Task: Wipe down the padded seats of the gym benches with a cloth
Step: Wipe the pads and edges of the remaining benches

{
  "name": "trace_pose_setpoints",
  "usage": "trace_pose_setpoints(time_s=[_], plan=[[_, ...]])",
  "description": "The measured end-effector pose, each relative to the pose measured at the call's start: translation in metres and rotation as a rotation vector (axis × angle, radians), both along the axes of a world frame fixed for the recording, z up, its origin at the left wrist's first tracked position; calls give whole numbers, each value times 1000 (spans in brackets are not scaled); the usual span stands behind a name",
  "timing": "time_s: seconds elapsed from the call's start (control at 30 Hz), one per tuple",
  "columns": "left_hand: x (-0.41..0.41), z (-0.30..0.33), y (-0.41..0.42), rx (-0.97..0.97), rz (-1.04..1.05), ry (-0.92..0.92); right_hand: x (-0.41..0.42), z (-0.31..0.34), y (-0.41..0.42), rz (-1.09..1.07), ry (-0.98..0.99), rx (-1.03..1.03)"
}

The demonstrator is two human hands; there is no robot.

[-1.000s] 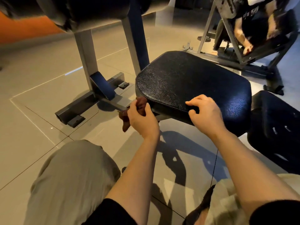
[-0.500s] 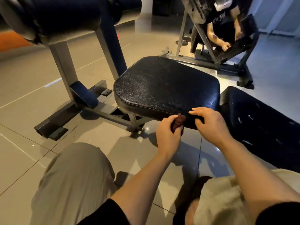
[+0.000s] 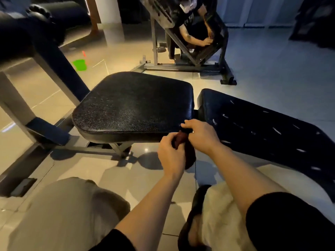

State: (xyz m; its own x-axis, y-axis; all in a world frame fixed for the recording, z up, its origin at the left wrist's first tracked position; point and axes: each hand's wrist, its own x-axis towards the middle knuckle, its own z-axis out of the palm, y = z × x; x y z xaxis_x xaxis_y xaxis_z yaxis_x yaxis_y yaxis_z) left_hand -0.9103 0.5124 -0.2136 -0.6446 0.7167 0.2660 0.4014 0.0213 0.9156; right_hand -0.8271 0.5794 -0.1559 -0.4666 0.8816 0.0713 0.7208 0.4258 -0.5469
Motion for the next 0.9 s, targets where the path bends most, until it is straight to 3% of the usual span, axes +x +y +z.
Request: trace_pose_setpoints(time_s=[0.13, 0.27, 0.47, 0.53, 0.6, 0.7, 0.77, 0.9], plan=[[-6, 14, -2, 113, 259, -83, 10, -8, -3, 75, -13, -64], [-4, 33, 6, 29, -32, -263, 19, -8, -18, 68, -33, -37], [-7, 45, -10, 64, -301, -463, 11, 2, -34, 61, 278, -40], [-9, 39, -14, 47, -359, -379, 9, -4, -34, 21, 336, -46], [-11, 31, -15, 18, -326, -183, 12, -12, -31, -88, 395, 4], [-19, 20, -20, 11, -2, 86, 15, -14, -17, -297, 449, 138], [-27, 13, -24, 12, 162, 220, 9, -10, -6, -306, 436, 162], [-39, 0, -25, -21, 221, 355, -12, -12, -5, -283, 381, 159]])
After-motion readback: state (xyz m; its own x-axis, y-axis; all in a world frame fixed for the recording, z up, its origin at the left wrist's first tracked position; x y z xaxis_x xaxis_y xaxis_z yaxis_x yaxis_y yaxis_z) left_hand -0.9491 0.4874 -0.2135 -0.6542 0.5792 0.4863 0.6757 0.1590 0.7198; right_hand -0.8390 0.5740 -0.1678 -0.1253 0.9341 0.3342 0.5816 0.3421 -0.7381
